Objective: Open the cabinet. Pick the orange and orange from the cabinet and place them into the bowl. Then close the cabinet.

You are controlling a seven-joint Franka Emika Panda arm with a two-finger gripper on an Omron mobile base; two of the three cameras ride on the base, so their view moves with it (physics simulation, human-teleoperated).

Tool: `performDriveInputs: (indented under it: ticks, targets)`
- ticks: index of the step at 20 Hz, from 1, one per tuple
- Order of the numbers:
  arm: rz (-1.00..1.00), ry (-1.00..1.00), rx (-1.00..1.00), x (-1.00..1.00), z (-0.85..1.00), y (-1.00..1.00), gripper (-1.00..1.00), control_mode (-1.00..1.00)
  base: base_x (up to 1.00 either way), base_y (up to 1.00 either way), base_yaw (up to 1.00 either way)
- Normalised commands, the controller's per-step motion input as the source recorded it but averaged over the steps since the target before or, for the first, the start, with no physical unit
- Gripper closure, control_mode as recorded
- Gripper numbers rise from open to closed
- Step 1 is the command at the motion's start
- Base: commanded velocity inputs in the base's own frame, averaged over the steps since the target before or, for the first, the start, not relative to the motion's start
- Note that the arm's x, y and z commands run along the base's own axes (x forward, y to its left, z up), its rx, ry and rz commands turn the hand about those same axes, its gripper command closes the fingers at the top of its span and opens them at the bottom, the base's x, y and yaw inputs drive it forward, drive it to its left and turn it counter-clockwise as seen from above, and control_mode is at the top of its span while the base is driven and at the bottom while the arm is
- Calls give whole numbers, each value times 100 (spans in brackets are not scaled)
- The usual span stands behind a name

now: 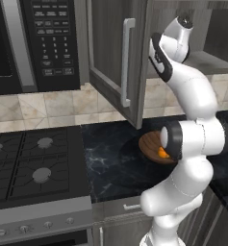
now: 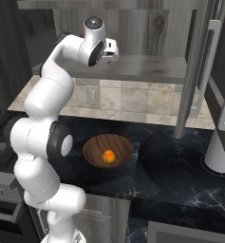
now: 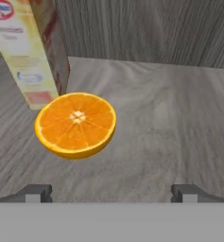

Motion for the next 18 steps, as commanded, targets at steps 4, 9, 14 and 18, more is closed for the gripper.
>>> performDriveInputs:
  ticks: [4,9,14,18]
  targets:
    - [0,0,0,31,0,15,-100,-100,0,0,0]
    - [0,0,0,30,0,13,-100,-100,0,0,0]
    - [0,0,0,28,0,3,-100,-100,0,0,0]
    - [0,0,0,25,0,0,-100,-100,0,0,0]
